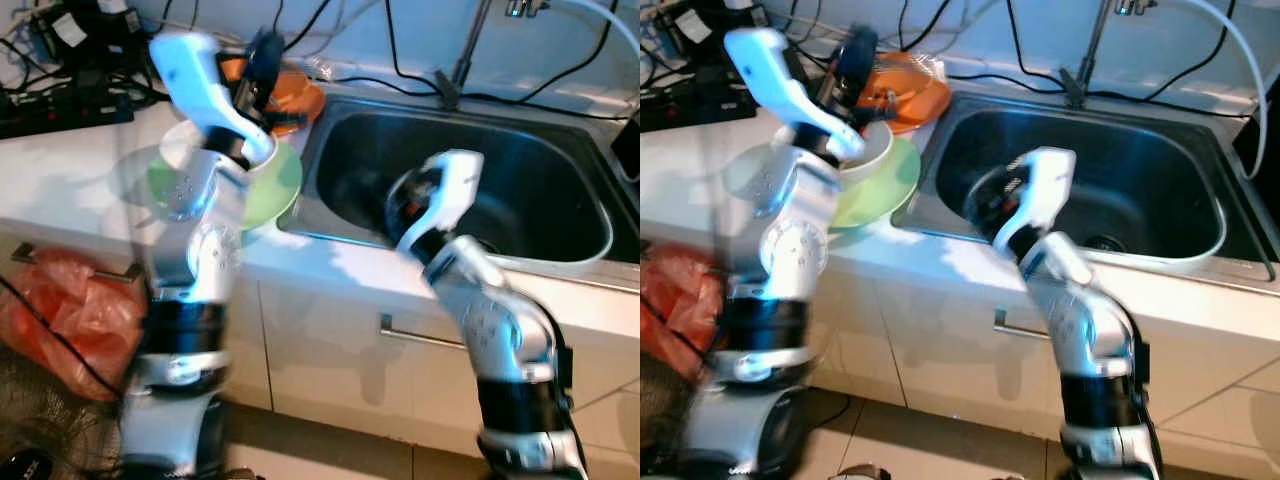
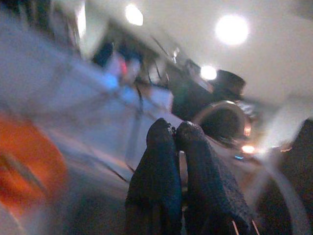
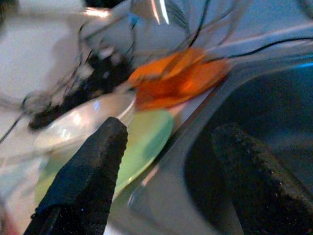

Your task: Kitchen organization

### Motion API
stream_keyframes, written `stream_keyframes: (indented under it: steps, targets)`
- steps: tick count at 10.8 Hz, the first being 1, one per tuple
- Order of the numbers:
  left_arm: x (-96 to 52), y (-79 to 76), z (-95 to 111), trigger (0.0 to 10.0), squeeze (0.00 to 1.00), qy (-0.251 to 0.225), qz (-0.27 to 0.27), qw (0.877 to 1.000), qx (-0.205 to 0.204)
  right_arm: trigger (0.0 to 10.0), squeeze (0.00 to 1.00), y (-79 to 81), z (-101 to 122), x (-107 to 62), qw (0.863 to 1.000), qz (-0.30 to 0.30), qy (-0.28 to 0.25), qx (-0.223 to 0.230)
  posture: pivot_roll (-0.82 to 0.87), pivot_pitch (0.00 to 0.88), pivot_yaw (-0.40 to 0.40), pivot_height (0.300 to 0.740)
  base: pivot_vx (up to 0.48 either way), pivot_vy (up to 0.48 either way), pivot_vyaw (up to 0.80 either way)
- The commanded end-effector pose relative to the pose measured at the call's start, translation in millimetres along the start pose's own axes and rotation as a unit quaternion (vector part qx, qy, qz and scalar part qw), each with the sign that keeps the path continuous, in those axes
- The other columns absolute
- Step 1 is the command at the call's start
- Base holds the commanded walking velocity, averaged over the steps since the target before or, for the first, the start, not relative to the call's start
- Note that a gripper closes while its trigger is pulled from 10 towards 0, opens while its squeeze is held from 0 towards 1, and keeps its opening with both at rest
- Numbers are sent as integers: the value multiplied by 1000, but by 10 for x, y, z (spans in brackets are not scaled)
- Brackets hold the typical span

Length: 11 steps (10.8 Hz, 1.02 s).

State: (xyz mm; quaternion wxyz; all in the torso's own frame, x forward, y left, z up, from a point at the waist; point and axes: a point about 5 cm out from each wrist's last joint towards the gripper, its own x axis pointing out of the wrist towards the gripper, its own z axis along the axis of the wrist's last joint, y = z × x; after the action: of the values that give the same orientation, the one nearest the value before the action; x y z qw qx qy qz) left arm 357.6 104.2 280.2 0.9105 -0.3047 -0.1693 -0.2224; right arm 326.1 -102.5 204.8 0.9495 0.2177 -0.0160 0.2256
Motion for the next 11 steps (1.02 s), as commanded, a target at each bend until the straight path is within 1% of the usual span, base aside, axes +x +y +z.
stream_keyframes:
  steps: [1,2,3,4,5,6,7,8,9,11]
  targets:
    - [26,-16,-37,0,0,28,-2,996,-81,10000,0,-58,63,11,999,-21,-20,16,88,41,-1,740,0,0,0]
    - [6,-27,-60,0,0,31,-10,988,-150,10000,0,-83,80,26,999,-32,-28,33,90,41,0,740,0,0,0]
    - [-31,-57,-102,0,0,35,-25,967,-252,10000,0,-117,83,45,996,-46,-34,66,93,43,3,740,0,0,0]
    - [-77,-63,-205,0,0,57,-24,951,-303,10000,0,-119,90,81,992,-50,-42,109,93,42,5,740,0,0,0]
    - [-101,-68,-250,0,0,72,-26,944,-320,10000,0,-113,96,102,990,-51,-46,126,93,42,5,740,0,0,0]
    - [-108,-72,-264,0,0,77,-25,942,-326,10000,0,-106,104,111,989,-50,-48,130,92,44,5,740,0,0,0]
    - [-131,-69,-333,0,0,91,-16,937,-336,10000,0,-69,145,151,987,-42,-60,146,90,45,5,740,0,0,0]
    - [-142,-46,-358,0,0,93,-7,935,-341,10000,0,-30,164,159,986,-27,-64,154,90,48,4,740,0,0,0]
    - [-143,-21,-352,0,0,96,-3,933,-348,10000,0,67,190,143,985,17,-66,161,86,51,2,740,0,0,0]
    - [-129,7,-328,0,0,93,1,933,-348,10000,0,100,186,128,982,33,-67,172,80,56,3,740,0,0,0]
